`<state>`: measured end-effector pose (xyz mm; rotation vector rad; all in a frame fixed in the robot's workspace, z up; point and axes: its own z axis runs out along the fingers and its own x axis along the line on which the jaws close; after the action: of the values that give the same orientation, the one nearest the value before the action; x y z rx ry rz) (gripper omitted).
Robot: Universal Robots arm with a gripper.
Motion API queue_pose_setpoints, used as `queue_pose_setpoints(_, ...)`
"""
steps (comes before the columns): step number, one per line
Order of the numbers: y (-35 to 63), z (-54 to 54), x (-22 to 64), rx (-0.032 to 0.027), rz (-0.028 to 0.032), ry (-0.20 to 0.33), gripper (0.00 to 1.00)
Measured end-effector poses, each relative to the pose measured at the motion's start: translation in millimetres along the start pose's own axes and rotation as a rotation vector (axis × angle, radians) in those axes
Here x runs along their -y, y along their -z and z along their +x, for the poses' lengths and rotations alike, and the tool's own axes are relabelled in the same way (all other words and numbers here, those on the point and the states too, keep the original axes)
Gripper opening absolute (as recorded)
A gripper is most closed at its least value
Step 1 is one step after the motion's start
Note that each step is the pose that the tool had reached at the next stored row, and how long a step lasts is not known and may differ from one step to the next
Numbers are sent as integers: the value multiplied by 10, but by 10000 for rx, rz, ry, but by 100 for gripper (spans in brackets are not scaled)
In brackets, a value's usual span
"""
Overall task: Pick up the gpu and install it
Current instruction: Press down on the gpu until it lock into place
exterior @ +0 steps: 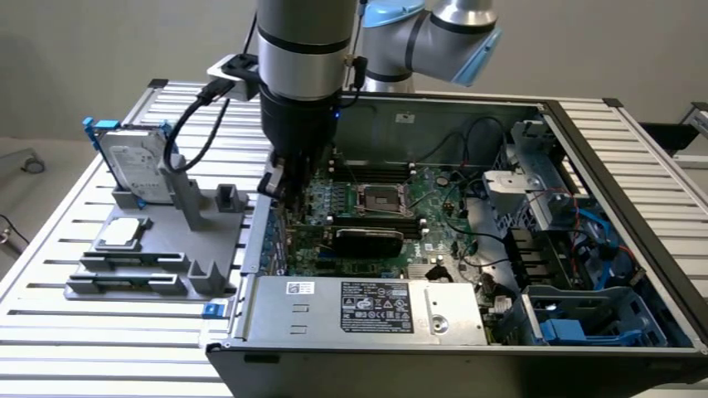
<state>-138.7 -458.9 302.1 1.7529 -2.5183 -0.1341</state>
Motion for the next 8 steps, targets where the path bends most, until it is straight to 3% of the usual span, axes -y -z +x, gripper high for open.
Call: queue_pose_setpoints(8,-43,-3,10,-203,70,732,11)
